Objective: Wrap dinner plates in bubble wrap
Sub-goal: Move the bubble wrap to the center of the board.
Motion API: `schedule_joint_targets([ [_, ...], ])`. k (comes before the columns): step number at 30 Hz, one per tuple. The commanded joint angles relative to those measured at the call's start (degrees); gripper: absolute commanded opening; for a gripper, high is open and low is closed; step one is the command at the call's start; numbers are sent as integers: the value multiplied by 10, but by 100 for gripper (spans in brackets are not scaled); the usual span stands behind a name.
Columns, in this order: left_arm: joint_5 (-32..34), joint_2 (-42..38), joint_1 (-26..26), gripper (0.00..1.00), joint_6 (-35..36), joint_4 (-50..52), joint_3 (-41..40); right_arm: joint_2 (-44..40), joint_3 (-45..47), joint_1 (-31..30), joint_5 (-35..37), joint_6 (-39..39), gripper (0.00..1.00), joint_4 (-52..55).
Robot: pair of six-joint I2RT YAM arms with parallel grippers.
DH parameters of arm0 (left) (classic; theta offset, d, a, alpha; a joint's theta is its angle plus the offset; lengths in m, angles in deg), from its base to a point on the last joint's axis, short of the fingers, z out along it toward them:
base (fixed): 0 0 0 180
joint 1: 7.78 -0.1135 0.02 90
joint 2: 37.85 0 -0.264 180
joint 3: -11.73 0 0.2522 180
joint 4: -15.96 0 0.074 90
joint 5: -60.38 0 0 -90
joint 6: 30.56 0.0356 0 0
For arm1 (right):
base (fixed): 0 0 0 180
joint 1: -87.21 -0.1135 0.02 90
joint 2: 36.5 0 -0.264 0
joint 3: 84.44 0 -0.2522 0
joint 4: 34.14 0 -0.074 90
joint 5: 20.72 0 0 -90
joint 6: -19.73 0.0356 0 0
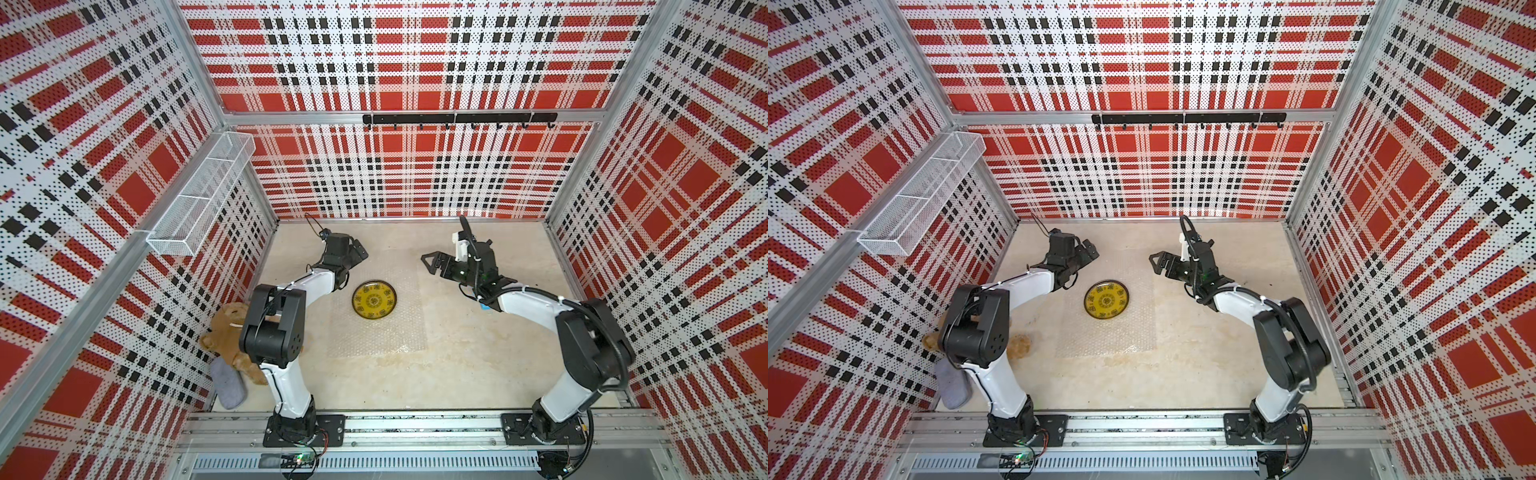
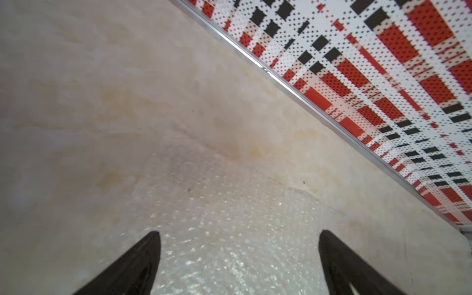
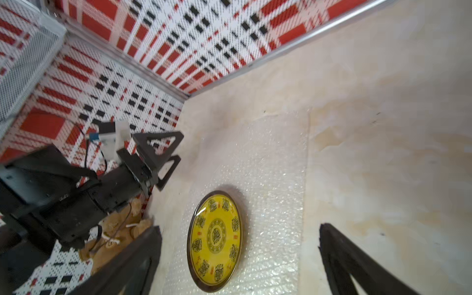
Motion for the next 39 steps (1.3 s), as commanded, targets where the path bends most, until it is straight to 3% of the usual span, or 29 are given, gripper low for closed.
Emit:
schedule_joint_targets([
  [1,-61,51,-15,98,26,5,49,56,-34,-39,-56,-11,100,-10],
  [6,-89,111,-34,98,34,23,94,116,-42,-74,-80,6,100,-21],
  [13,-90,143,-32,98,38,30,101,148,-36,-78,-99,-16,100,30],
  [23,-110,174,18,98,22,31,111,95,30,-47,6,-39,100,81],
  [30,-119,180,70,98,-8,17,136,59,83,5,15,-48,100,83],
  [35,-146,198,74,98,-10,25,185,19,74,14,3,-61,100,119],
  [39,-85,155,70,98,14,53,202,-39,86,14,1,-46,100,147],
])
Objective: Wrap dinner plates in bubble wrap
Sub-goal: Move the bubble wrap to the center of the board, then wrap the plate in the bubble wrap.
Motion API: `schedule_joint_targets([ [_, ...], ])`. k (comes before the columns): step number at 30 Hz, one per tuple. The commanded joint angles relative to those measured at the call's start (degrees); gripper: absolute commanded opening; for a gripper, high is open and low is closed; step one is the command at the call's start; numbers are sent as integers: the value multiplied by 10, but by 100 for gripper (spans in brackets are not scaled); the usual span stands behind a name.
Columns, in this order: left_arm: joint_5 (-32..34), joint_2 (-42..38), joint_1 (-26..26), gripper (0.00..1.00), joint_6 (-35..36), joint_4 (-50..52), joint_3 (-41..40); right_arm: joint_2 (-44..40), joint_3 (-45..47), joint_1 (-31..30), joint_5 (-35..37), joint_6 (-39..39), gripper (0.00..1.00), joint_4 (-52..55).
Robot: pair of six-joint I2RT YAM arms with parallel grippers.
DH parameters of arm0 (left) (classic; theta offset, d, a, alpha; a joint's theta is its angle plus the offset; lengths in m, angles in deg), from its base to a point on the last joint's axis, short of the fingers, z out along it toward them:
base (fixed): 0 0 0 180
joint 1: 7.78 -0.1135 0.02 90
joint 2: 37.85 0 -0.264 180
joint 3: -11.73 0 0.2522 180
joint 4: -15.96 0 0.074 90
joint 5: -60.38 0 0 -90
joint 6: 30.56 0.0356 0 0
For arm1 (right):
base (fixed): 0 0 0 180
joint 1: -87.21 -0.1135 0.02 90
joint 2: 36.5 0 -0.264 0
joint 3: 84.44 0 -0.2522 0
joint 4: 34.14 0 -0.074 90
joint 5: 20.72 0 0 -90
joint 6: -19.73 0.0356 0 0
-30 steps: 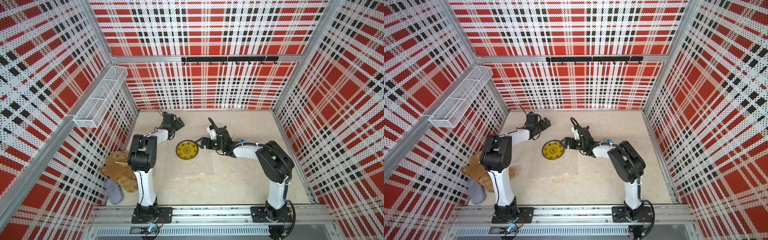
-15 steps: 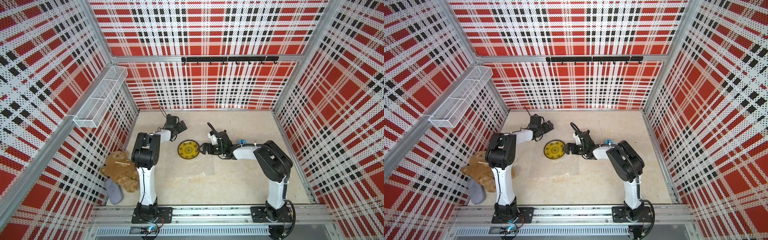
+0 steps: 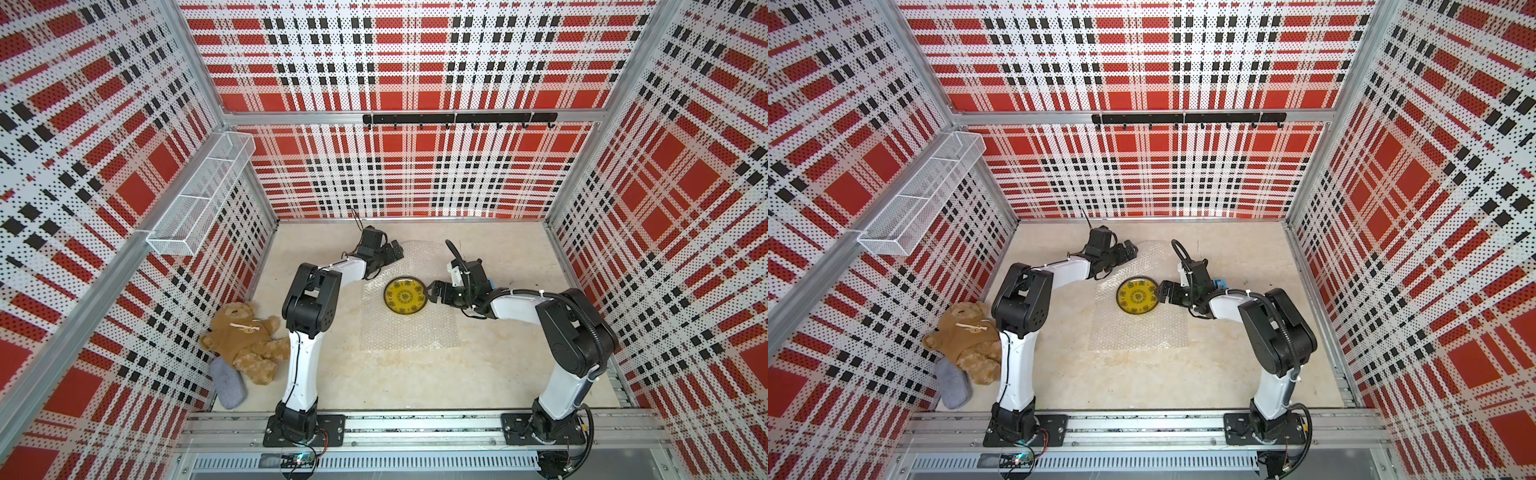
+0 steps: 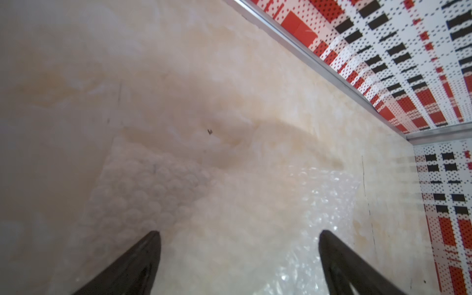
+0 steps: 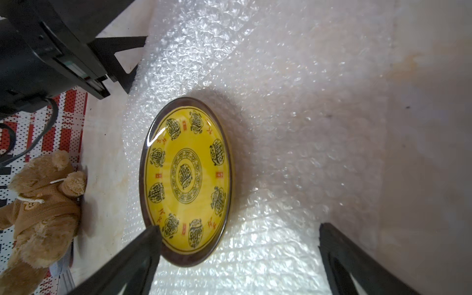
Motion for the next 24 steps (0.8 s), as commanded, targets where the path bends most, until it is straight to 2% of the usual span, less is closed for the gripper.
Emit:
schedule_joint_targets([
  [1,63,-52,-12,98,22,22,7,-64,25,0,15,11,100,46],
  [6,140,-139,-26,98,53,25,-42,-141,98,-1,38,25,100,116],
  [10,181,-213,-5,98,75,27,-102,-192,161,0,5,56,96,155],
  [12,194,-246,13,98,78,27,-133,-215,179,-1,14,80,96,185],
  [17,193,-308,57,98,52,25,-207,-251,215,-16,-16,115,92,208],
  [21,142,-333,63,98,25,34,-239,-239,221,-46,-48,117,85,214],
  [23,154,-351,63,98,24,73,-251,-237,218,-57,-46,118,85,214],
  [24,183,-363,62,98,19,109,-254,-241,214,-62,-33,117,84,213],
])
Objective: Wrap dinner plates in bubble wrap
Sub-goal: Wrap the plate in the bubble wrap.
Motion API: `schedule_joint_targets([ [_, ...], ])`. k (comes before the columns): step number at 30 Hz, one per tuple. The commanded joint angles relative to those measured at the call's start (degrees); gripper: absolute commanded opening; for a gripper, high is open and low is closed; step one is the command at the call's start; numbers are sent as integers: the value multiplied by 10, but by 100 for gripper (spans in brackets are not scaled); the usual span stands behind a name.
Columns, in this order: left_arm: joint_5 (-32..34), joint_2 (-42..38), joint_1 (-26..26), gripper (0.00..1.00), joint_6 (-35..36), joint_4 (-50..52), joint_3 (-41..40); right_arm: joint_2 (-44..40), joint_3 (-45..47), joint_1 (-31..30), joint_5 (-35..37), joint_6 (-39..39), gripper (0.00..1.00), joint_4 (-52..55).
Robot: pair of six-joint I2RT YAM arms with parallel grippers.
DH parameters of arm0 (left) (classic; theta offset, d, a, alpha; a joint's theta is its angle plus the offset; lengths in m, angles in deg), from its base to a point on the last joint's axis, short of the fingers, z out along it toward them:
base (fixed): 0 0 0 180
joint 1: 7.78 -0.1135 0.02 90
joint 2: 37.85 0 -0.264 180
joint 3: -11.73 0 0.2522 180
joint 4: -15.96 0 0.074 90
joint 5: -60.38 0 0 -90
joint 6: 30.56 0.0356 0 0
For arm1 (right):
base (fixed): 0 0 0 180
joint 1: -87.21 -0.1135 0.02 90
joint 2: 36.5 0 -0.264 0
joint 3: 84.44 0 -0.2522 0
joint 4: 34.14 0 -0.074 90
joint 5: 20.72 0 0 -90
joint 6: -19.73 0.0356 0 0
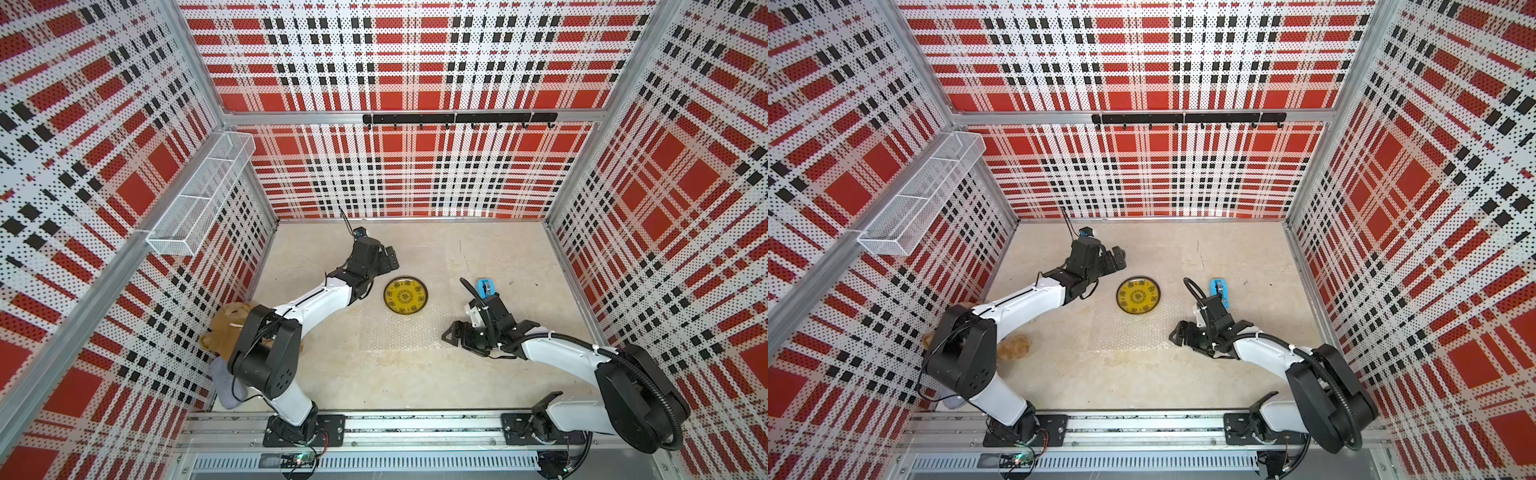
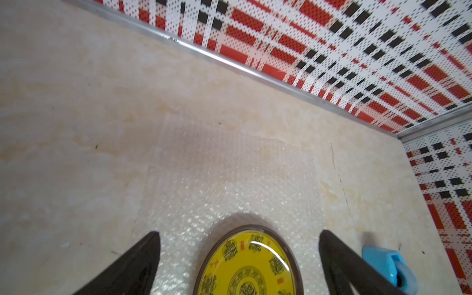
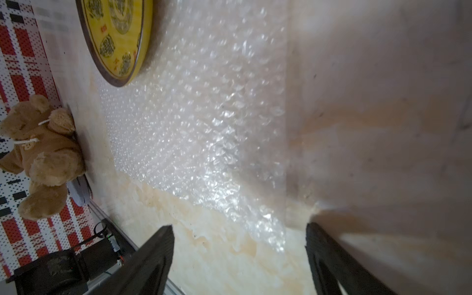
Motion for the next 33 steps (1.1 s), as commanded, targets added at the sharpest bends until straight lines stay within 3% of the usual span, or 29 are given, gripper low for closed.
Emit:
schedule_joint_targets([
  [1,52,-52,-7,98,-22,100,-13,0,-2,-16,22,11,85,39],
  [3,85,-89,-7,98,-51,149,-40,-23,-18,-22,93,8,87,55],
  [6,84,-148,-7,98,-106,191,-112,-61,-41,-23,191,-3,94,80],
  [8,62,-183,-7,98,-140,206,-162,-83,-57,-23,236,-22,100,79],
  [10,14,-209,-7,99,-165,205,-210,-94,-73,-23,264,-52,100,64],
  [11,-15,-215,-6,95,-173,202,-229,-97,-82,-23,274,-65,100,53],
  [16,-102,-218,20,76,-198,173,-284,-93,-105,-23,293,-102,100,-8],
  [20,-76,-218,14,75,-205,180,-320,-92,-102,-23,291,-104,100,-32],
  [28,-146,-186,55,67,-199,174,-337,-95,-101,-23,307,-117,100,-36],
  [33,-127,-188,55,67,-157,271,-322,-87,-108,-23,309,-129,100,-43],
])
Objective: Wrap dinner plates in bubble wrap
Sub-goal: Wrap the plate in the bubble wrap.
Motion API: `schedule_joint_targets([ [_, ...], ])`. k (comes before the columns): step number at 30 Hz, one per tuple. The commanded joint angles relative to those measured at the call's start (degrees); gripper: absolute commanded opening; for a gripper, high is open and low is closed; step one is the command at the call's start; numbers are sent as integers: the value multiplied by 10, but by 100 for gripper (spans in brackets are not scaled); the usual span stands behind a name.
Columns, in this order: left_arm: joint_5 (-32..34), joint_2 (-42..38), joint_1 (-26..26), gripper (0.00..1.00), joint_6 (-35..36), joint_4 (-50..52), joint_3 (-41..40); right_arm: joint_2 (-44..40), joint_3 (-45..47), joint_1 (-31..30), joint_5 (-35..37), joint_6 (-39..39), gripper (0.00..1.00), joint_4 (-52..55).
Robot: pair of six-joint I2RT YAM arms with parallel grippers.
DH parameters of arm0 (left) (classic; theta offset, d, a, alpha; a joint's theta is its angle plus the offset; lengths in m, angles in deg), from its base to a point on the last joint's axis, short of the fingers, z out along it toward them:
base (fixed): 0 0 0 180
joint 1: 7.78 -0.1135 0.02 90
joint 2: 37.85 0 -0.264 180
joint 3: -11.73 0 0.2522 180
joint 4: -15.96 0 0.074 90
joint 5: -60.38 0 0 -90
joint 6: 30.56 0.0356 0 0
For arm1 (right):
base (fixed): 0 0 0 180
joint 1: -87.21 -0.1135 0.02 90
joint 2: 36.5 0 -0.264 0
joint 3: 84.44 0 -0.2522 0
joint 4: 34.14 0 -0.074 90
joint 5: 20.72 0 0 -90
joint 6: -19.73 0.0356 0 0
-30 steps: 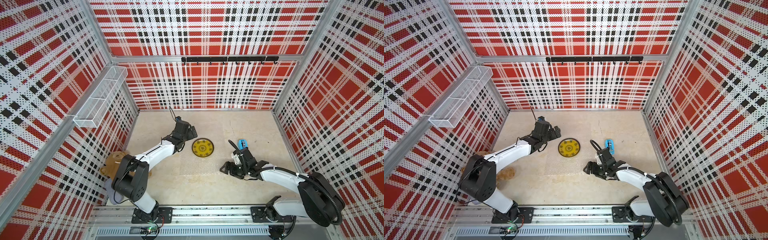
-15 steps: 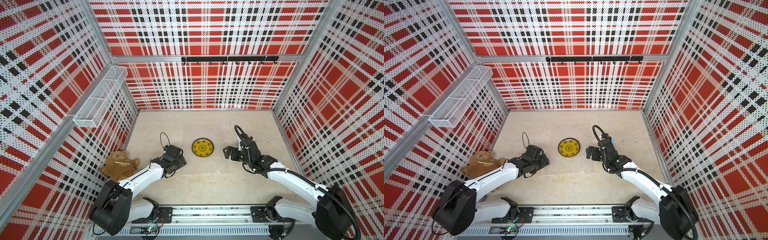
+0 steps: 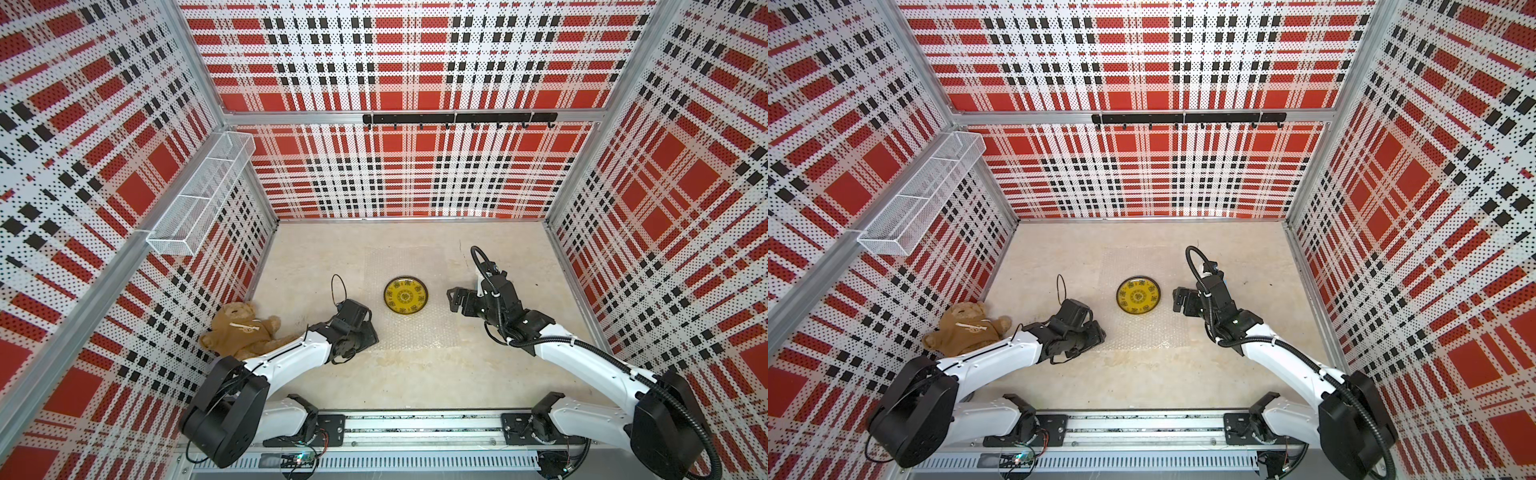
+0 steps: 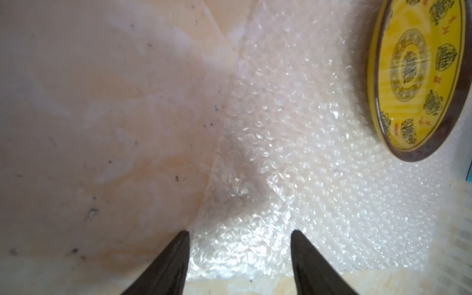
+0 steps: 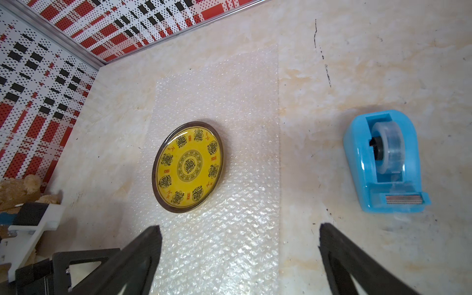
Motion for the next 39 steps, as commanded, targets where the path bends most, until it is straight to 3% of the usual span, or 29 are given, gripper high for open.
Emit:
schedule_joint_targets([
  [1,3,11,4,67,33,125,-4,4,-6,-1,12,-13,100,-16],
  [6,-34,39,9,63,41,106,2,6,1,-1,19,-18,100,-40],
  [12,-83,71,14,44,24,42,-22,-2,8,-1,20,-24,100,-46],
  [14,-81,79,14,34,23,31,-18,-6,13,-1,22,-25,100,-51],
  [17,-37,73,11,6,33,53,2,-12,19,-1,1,-32,100,-71],
  [19,3,52,3,0,40,82,25,-11,23,-1,-29,-60,100,-88],
  [22,47,33,-6,0,58,128,95,6,11,-1,-75,-96,100,-99],
  [26,66,54,-6,3,79,137,196,45,9,-1,-121,-82,100,-168],
  [31,23,151,-2,6,108,66,294,112,-9,-2,-164,-88,100,-234],
  [39,-4,287,17,12,159,50,429,131,38,-2,-285,-215,98,-338],
])
